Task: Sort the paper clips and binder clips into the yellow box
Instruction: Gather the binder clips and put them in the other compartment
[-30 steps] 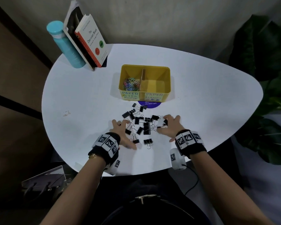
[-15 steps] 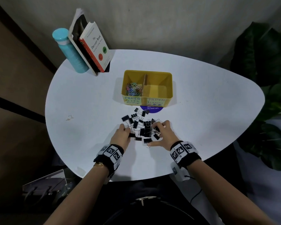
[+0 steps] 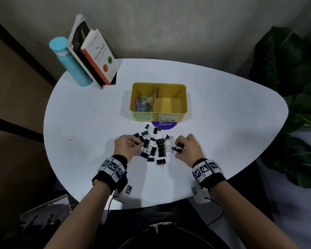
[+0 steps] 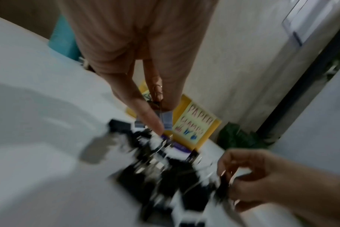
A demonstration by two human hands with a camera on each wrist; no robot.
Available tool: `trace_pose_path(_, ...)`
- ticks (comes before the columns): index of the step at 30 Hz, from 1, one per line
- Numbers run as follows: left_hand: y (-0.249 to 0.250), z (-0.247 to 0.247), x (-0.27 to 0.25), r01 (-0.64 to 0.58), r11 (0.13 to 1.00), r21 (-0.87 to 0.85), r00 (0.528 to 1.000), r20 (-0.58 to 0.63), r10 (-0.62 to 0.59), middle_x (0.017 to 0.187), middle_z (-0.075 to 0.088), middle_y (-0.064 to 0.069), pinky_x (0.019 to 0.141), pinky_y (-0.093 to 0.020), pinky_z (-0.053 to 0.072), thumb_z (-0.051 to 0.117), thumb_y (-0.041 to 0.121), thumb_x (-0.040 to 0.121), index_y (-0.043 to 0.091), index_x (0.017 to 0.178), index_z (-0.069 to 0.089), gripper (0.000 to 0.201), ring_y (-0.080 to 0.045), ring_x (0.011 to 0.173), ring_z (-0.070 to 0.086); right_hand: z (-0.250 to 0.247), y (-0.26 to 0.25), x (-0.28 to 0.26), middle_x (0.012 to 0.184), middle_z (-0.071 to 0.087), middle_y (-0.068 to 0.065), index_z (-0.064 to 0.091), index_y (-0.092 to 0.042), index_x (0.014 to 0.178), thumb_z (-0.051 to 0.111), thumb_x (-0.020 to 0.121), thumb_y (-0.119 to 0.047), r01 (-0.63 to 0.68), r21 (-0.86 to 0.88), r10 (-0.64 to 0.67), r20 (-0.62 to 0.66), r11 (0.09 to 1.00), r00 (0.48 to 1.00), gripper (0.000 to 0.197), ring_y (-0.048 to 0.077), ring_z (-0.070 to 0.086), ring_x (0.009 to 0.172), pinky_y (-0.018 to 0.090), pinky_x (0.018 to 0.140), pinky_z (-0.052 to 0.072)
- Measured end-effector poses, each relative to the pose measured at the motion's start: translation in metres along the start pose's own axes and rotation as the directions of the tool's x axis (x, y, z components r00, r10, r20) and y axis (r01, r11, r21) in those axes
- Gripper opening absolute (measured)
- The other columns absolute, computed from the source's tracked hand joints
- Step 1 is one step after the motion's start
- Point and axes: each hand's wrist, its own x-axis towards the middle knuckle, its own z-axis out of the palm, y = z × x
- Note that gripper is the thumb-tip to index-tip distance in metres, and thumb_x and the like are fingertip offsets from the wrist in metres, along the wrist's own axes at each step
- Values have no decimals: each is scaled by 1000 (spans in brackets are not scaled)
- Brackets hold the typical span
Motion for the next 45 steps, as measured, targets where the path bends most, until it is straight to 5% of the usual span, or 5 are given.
trace_pose_path(9,127,40,56,-217,965,-149,974,-102,204,91,67,-11,56,-29,60,69,1,79,5,88,65,11,-15,66,68,-29,-5,24,77,62,1,70,-11,70,70,70,-1,31,184,-6,-135,983,991,11,21,66,66,38,76,55)
trace_pose_path(18,96,27,45,-439,858,266,880,-64,470,104,67,-5,85,-24,50,64,5,83,11,103,66,20,-11,86,60,-64,-41,39,99,63,3,70,-10,91,60,84,4,435,312,-243,-500,844,831,19,9,63,86,17,62,53)
trace_pose_path(24,20,9,17,-235,758,608,972,145,185,121,45,-3,77,-40,53,79,36,67,29,126,49,67,-22,105,52,-64,-32,45,98,57,-9,66,-23,104,67,83,-21,410,35,-386,-275,911,881,20,7,59,74,31,60,55)
trace_pose_path(29,2,13,20,-155,710,686,966,257,-38,122,26,-6,83,-45,50,87,59,32,40,141,10,134,-25,108,36,-37,-3,38,118,42,4,18,-38,140,84,49,-57,268,-398,-109,378,878,919,114,24,55,78,31,64,44)
trace_pose_path(45,-20,28,14,-280,675,682,956,262,132,114,42,-12,76,-40,52,76,29,73,18,116,54,50,-30,92,53,-11,14,29,90,62,3,58,-19,104,77,74,-24,242,-101,-217,208,965,954,36,18,53,64,32,71,49)
